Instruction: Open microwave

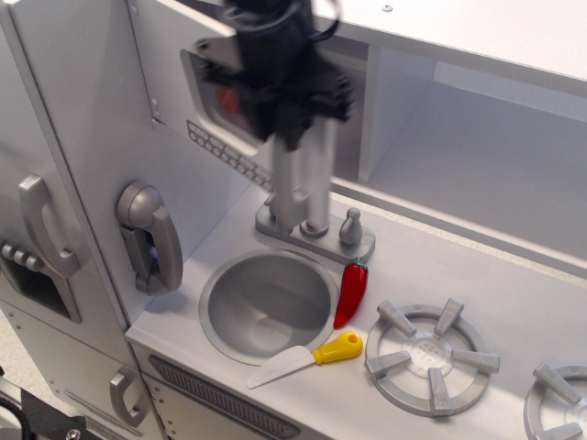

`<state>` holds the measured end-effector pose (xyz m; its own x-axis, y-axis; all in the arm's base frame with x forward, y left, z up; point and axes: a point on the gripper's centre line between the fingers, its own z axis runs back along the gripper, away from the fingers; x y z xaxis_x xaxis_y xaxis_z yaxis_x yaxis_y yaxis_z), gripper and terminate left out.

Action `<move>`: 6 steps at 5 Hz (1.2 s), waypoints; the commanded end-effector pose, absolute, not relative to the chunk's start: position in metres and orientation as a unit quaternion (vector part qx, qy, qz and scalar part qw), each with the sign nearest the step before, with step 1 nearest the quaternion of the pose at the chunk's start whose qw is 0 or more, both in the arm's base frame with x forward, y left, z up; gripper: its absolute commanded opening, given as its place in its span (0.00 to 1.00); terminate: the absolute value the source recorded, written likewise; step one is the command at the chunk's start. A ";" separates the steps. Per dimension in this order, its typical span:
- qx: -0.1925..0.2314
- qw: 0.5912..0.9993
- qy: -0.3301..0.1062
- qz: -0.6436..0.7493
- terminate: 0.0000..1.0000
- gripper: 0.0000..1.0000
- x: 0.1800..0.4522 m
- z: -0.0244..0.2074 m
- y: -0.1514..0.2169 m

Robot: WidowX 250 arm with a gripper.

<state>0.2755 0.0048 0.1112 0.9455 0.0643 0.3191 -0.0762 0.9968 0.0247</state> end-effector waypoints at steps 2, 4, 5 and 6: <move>0.018 0.998 -0.048 -0.026 0.00 1.00 0.225 0.143 -0.018; -0.011 1.000 -0.020 -0.016 0.00 1.00 0.265 0.125 -0.079; -0.037 0.999 -0.026 -0.003 0.00 1.00 0.298 0.125 -0.096; -0.032 0.997 -0.058 0.028 0.00 1.00 0.315 0.129 -0.093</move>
